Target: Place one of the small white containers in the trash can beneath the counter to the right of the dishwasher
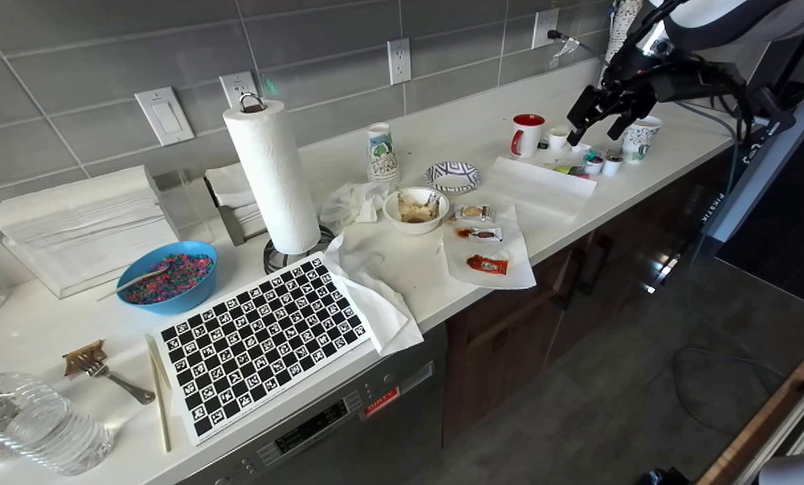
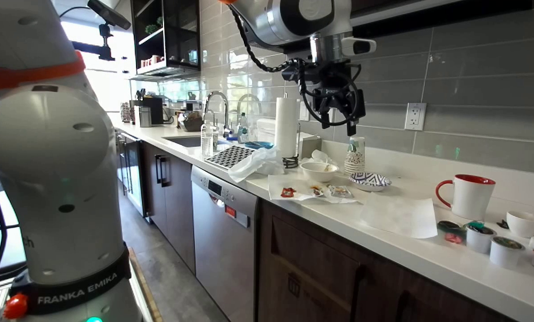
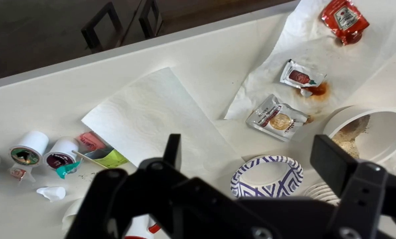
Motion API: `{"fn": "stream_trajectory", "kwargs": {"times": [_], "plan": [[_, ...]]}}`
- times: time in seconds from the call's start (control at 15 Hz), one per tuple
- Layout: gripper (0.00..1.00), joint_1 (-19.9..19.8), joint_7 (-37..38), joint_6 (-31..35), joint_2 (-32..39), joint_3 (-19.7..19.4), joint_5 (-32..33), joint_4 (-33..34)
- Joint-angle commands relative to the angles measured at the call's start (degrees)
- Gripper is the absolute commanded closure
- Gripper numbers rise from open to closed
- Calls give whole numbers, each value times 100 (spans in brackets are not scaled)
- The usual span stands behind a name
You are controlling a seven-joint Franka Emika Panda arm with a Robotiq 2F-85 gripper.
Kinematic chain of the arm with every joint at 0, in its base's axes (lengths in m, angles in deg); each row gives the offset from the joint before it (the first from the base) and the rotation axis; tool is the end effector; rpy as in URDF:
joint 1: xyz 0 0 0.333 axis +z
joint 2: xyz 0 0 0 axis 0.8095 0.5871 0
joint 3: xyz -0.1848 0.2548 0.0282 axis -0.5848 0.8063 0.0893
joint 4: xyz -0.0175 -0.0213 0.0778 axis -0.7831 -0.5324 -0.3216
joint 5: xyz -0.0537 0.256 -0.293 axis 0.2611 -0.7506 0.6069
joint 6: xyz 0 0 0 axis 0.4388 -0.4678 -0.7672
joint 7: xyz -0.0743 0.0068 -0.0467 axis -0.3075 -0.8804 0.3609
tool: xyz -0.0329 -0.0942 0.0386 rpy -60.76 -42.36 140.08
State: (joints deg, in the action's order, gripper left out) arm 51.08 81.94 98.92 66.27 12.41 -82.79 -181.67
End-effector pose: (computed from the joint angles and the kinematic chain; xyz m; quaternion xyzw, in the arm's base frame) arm 0.4660 -0.0793 0.4773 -0.9826 0.0977 -0.1572 0.0174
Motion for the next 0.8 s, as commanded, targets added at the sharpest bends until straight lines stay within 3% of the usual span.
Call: {"fn": "stream_trajectory", "kwargs": {"times": [0.0, 0.47, 0.73], "plan": [[0, -173, -40, 221, 187, -5, 97, -3], [0, -451, -930, 1161, 950, -625, -127, 213], [0, -717, -1116, 1288, 1328, -909, -164, 392]]}}
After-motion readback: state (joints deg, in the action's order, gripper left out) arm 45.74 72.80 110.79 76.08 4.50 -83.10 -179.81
